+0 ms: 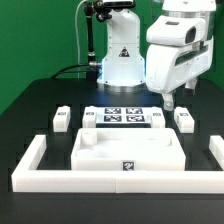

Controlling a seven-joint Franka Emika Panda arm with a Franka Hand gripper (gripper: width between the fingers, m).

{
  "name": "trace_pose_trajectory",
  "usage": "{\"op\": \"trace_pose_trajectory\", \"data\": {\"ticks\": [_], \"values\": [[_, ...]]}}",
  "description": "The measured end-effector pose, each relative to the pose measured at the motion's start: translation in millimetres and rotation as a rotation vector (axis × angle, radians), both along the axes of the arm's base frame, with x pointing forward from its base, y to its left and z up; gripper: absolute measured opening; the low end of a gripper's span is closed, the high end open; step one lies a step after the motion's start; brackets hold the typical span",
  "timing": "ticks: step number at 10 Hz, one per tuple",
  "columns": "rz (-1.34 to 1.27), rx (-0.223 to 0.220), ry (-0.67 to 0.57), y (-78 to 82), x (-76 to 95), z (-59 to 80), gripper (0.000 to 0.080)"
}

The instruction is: Assemble desk

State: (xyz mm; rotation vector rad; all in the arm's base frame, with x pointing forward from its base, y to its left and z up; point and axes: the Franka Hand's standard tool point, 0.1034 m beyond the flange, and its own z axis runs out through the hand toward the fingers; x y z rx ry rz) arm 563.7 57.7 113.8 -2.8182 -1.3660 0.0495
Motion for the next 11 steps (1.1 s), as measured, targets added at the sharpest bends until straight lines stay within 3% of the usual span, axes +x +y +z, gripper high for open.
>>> {"op": "trace_pose_trajectory", "data": {"ticks": [7,9,11], "values": [[0.05,0.001,0.0,-3.5,-1.3,-0.6,0.065],[0.234,0.003,0.016,-36.0,-24.0,-5.4,0.065],[0.469,0.017,0.024,-57.4,-37.1,-15.5,0.065]]}}
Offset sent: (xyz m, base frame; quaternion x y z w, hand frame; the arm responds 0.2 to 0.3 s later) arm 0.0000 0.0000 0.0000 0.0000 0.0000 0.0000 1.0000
